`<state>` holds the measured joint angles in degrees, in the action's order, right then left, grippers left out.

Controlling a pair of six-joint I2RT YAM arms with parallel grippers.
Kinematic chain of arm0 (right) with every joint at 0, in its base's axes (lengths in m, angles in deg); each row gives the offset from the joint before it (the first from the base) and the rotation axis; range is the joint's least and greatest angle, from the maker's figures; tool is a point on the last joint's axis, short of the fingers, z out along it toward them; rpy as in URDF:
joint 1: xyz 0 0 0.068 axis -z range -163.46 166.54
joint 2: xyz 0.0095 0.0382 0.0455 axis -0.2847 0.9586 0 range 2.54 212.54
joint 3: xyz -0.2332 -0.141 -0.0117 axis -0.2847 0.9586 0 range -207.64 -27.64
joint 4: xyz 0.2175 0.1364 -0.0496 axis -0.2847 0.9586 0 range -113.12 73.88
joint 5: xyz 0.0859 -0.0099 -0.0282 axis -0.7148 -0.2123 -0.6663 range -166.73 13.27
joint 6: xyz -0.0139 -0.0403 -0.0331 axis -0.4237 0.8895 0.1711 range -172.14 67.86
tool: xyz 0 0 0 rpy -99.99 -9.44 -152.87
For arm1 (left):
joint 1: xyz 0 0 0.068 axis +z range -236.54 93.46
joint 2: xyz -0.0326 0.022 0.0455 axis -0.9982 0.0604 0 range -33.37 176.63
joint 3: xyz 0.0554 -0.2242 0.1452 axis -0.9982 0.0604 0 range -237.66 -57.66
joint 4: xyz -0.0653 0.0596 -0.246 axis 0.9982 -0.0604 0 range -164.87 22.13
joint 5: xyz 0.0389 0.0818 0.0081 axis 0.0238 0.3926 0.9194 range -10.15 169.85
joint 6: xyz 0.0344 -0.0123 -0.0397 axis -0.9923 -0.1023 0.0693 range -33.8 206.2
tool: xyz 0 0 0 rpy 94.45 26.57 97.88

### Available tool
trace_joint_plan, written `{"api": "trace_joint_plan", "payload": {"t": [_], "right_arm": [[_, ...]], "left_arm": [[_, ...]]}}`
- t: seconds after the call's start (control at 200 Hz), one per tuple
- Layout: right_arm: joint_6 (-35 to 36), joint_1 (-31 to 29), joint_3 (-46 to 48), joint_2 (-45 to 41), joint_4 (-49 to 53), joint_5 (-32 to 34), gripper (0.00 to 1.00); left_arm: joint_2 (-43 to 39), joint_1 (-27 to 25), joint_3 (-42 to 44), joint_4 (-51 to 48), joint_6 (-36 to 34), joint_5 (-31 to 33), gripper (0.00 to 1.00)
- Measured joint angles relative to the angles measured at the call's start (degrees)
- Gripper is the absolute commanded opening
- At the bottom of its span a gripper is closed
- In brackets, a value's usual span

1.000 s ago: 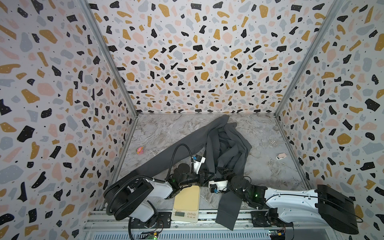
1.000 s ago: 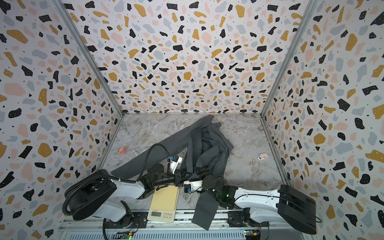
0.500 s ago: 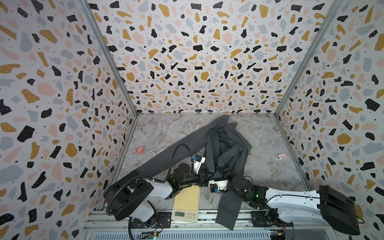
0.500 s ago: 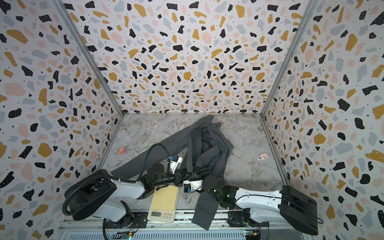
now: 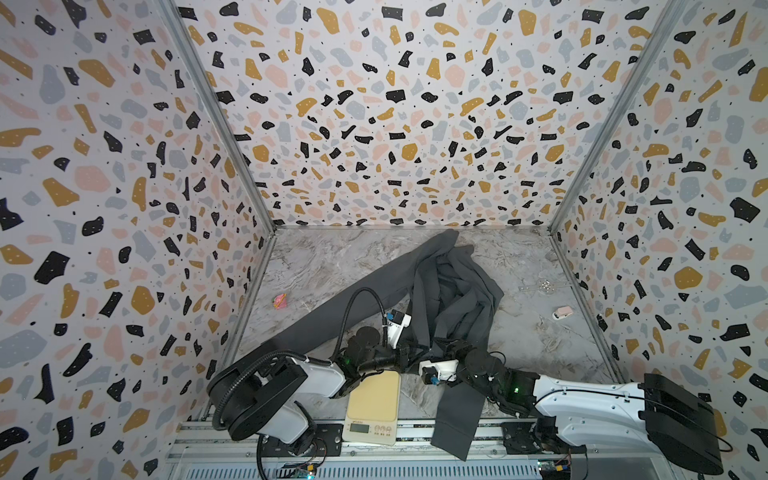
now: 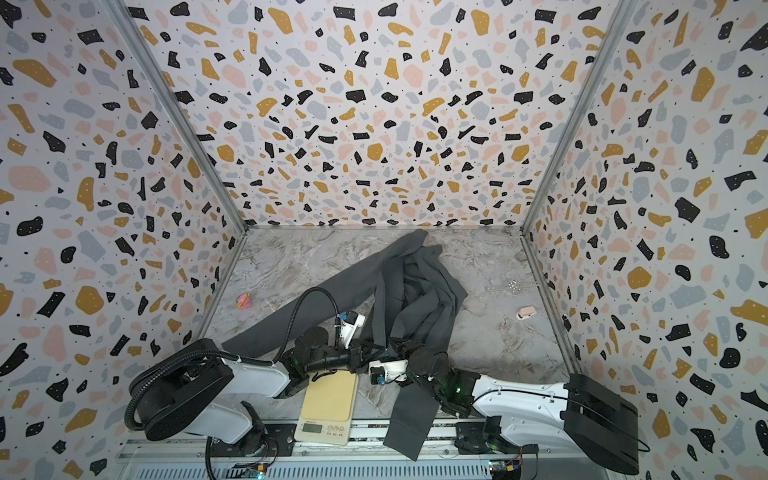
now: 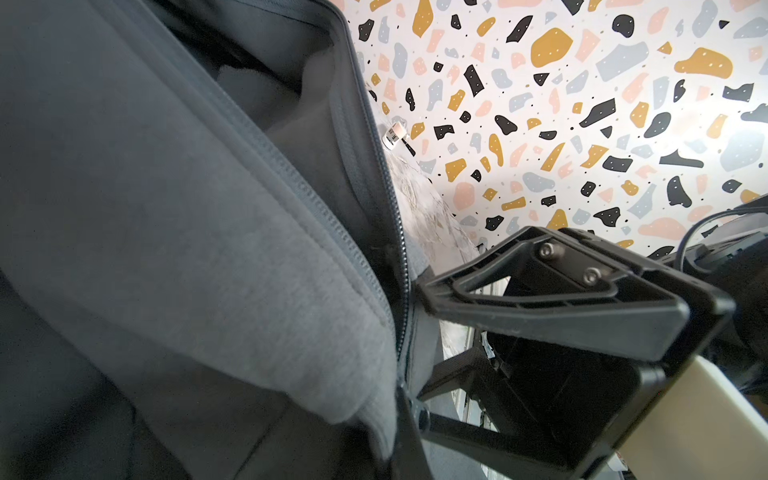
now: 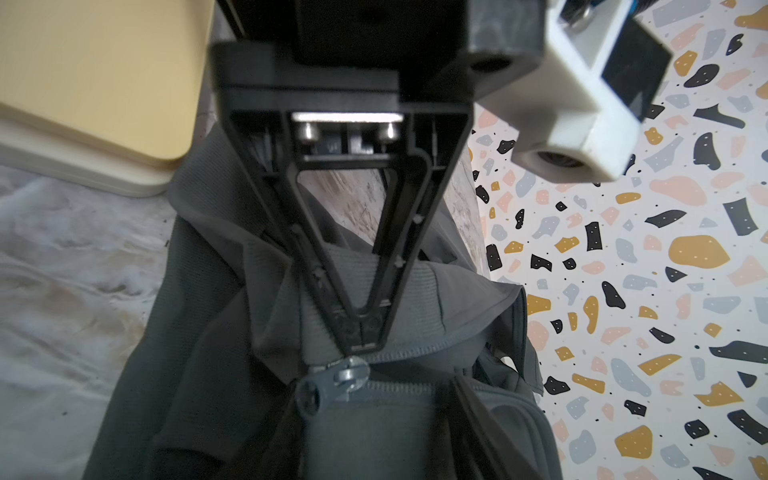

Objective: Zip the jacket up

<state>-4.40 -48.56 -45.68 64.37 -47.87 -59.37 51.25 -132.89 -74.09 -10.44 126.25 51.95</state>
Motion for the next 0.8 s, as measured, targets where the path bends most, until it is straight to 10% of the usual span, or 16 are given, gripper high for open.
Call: {"api": "trace_joint_plan", "payload": {"t": [0.796], "right_arm": [[-3.06, 0.22, -1.01, -0.68, 1.70, -4.00, 0.46]], "left_arm": [[0.52, -0.35, 0.00, -0.04, -0.02, 0.94, 0.00]]}}
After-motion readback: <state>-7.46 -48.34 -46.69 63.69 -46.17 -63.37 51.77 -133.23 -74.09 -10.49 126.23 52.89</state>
